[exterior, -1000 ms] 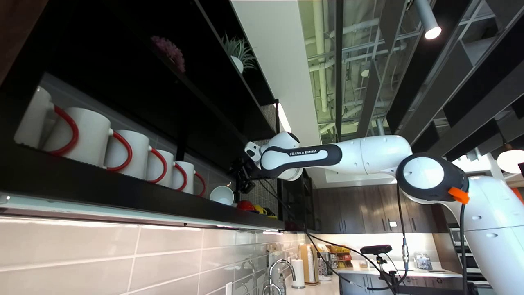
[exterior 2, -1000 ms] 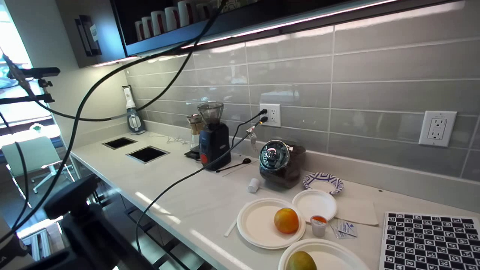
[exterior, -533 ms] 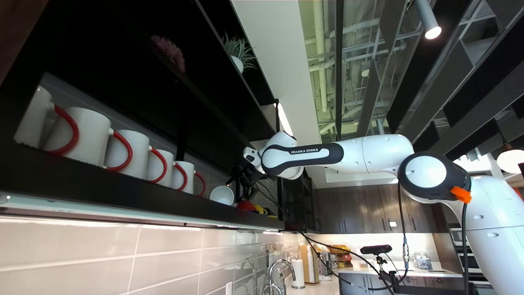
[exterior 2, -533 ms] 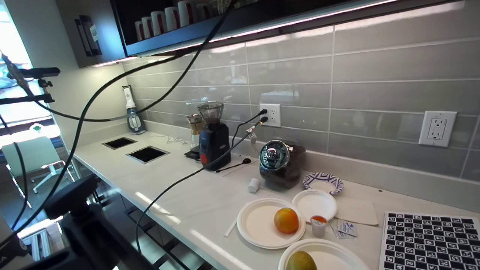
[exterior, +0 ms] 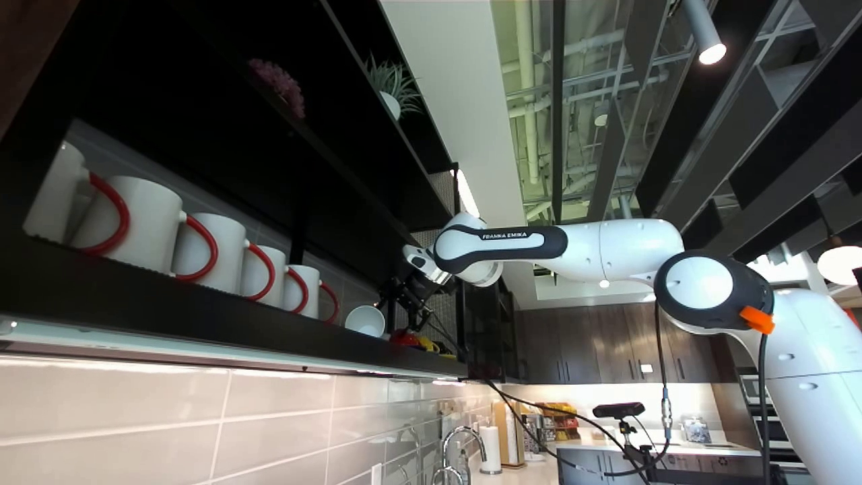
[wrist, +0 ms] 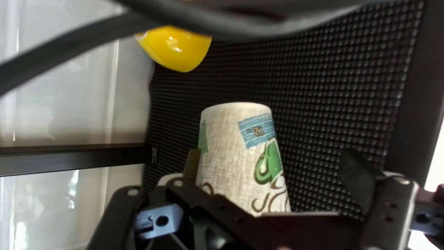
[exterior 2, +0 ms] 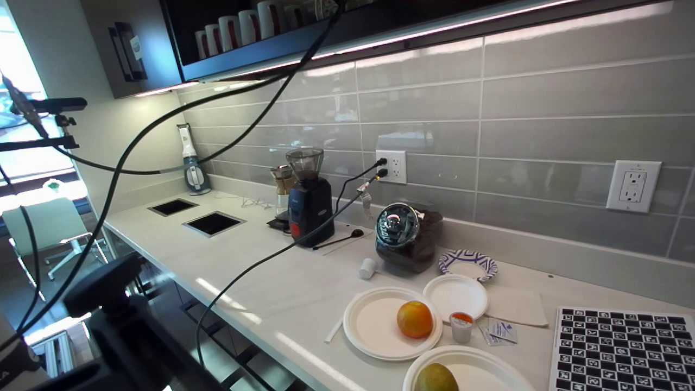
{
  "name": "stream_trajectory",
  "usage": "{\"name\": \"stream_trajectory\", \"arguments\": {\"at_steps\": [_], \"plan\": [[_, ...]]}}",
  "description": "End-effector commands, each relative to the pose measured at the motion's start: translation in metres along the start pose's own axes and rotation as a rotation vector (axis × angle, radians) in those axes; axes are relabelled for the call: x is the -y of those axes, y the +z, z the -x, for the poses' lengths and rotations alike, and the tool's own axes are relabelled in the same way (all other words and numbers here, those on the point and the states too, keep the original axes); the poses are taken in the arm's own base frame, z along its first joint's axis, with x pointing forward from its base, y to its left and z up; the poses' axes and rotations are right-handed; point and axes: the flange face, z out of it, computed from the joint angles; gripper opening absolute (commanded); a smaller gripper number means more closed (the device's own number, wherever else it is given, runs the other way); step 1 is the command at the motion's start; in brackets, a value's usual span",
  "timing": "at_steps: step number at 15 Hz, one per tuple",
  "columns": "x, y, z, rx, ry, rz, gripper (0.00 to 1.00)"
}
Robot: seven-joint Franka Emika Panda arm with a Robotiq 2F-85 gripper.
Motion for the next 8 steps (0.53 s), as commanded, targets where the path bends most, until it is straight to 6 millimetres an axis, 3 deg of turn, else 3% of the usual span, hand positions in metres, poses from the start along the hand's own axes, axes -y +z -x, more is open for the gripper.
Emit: {"name": "stream_trajectory", "arguments": {"at_steps": [1,8], "plan": [[-0.002,-0.003,0.016,-0.019,-0.059,-0.005,1.00],[-0.004,0.010,0.021,-0.078,-0.136,0.021,1.00]]}}
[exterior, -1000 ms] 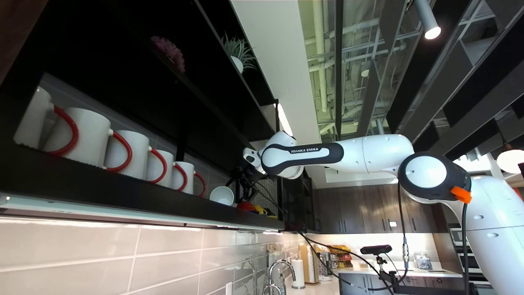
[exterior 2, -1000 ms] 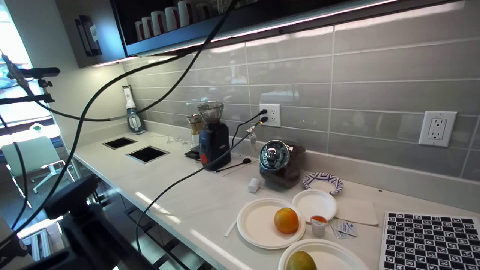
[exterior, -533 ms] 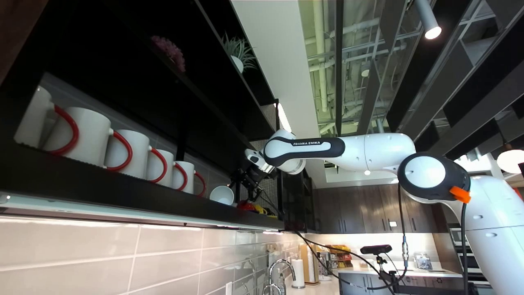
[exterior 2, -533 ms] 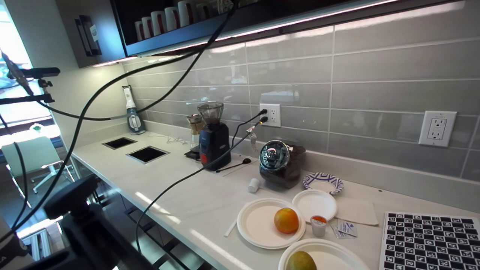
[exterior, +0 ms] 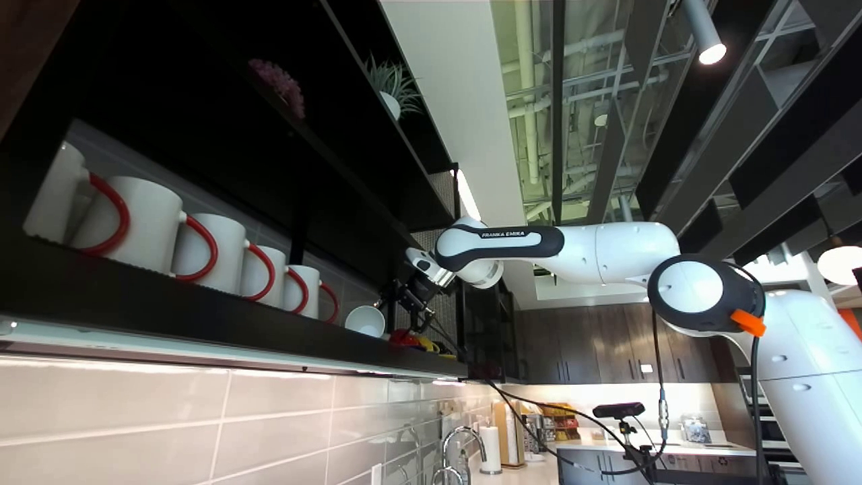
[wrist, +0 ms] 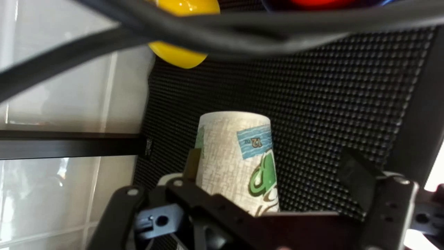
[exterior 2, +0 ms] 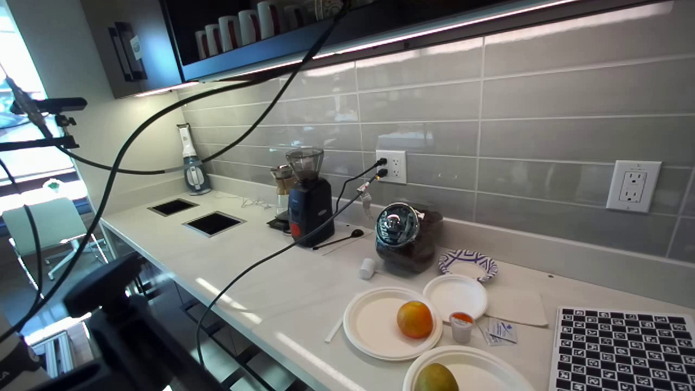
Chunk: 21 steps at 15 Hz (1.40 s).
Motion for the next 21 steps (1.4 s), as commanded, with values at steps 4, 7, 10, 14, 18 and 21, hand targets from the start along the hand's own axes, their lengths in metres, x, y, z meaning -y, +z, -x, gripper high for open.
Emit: {"name": "stream_trajectory", "arguments": {"at_steps": [4,7,10,14,18,21], "plan": [[-0.011,0.011,0.011,-0.044,-0.086,0.020,1.00],[-0.013,0.017,0.011,-0.065,-0.123,0.012,1.00],[-0.014,0.021,0.012,-0.079,-0.153,-0.005,1.00],[-0.015,0.027,0.013,-0.080,-0.173,-0.014,0.96],[-0.019,0.027,0.013,-0.077,-0.183,-0.007,0.61],[-0.023,0.025,0.014,-0.069,-0.183,-0.001,0.85]]}}
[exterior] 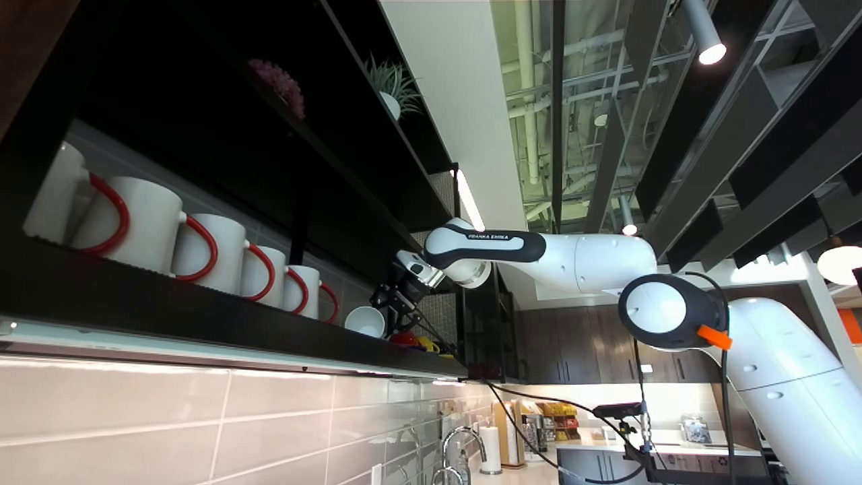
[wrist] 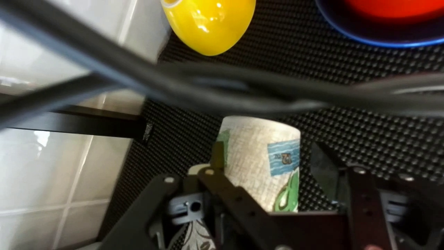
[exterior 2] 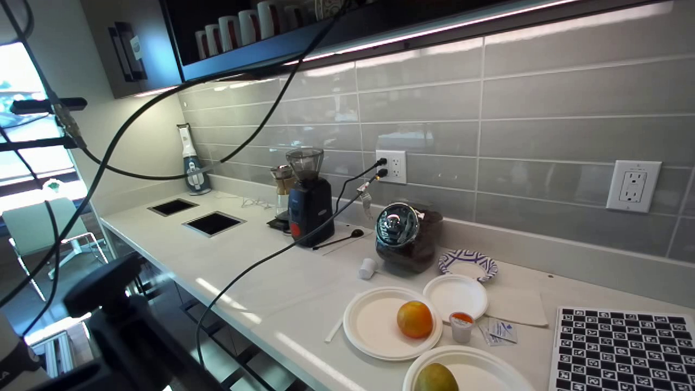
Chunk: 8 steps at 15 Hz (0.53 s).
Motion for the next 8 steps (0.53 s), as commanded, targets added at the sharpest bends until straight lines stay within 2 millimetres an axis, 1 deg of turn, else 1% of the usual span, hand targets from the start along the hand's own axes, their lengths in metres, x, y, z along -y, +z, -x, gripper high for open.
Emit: {"name": "stream_trajectory", "arguments": {"at_steps": [1,2,4,5,8], "plan": [[-0.003,0.004,0.007,-0.013,-0.016,0.007,0.86],[-0.003,0.005,0.007,-0.012,-0.013,0.008,0.87],[-0.003,0.008,0.008,-0.010,-0.009,0.019,0.98],[-0.003,0.010,0.009,-0.010,-0.008,0.020,1.00],[-0.004,0.015,0.009,-0.012,-0.004,0.026,1.00]]}}
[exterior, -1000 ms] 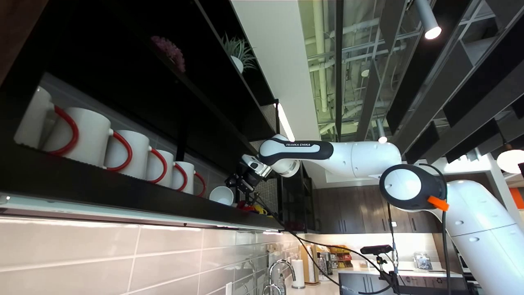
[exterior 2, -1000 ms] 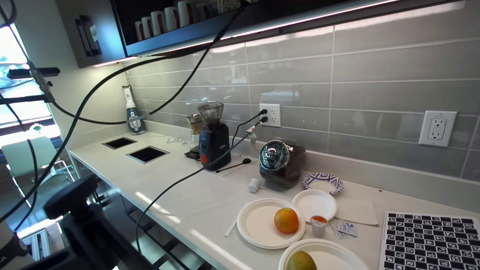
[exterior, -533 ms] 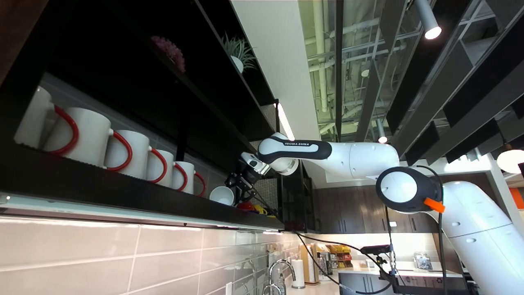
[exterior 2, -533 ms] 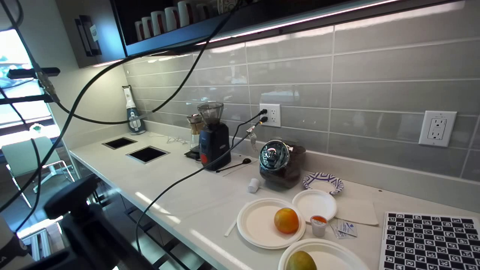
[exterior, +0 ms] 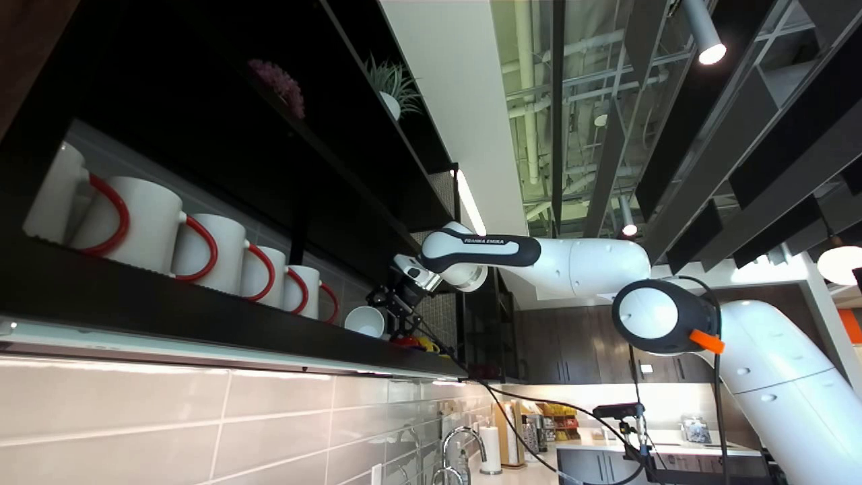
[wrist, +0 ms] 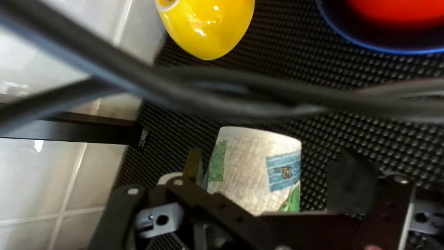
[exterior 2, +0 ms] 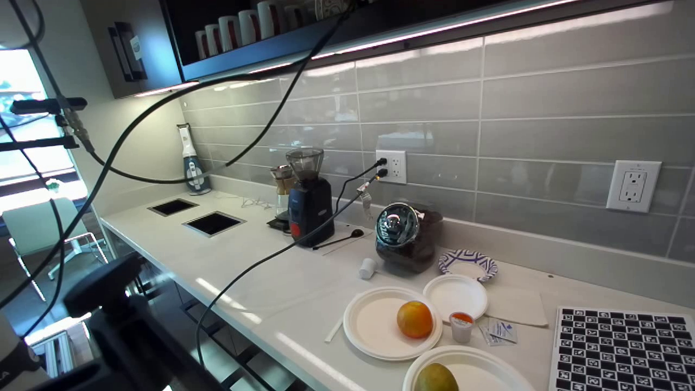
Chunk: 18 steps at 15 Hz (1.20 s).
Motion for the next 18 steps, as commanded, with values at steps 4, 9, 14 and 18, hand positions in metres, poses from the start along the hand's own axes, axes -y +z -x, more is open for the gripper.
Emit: {"name": "stream_trajectory", "arguments": {"at_steps": [4,9,14,18], "plan": [[-0.009,0.010,0.004,-0.024,-0.007,0.040,1.00],[-0.016,0.018,-0.003,-0.039,-0.022,0.046,1.00],[-0.018,0.016,-0.005,-0.028,-0.020,0.035,0.51],[-0.027,-0.004,-0.009,0.018,-0.020,0.053,0.42]]}}
